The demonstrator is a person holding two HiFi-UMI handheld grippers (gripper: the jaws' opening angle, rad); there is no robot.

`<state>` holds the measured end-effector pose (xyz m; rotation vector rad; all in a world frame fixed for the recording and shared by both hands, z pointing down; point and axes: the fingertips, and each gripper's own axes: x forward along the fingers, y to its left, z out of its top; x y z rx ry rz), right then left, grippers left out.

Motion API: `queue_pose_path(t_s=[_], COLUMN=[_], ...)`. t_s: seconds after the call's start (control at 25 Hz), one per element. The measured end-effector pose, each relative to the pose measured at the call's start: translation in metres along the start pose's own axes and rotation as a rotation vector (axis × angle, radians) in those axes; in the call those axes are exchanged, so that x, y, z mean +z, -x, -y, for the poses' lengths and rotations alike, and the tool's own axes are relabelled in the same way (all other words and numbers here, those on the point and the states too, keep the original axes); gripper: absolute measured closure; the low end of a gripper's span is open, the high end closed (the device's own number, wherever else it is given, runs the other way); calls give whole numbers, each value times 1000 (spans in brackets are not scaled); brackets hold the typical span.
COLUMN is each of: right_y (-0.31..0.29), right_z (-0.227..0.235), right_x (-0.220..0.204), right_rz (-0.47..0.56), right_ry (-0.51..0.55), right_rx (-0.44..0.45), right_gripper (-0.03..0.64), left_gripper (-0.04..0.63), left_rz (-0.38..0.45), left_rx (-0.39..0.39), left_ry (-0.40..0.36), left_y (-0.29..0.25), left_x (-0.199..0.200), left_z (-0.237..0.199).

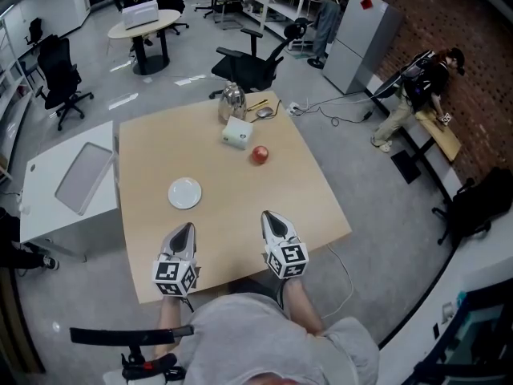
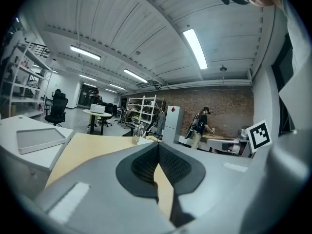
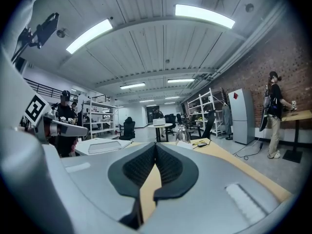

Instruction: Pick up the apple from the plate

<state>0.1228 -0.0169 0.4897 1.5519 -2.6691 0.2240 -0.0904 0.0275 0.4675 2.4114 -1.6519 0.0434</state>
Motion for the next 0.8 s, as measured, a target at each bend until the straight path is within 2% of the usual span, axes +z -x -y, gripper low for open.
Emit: queue_pose_path(t_s=[0.8], right_y=[5], right_z=[0], right_x=[-4], right_rz=[-12], right_ry=[-4], right_rx=[24], right_gripper=[611], left_gripper=[575], left_rz=[7], left_rx=[17], left_ry=[-6], left_y=[6], left_x=[3], left_z=[7])
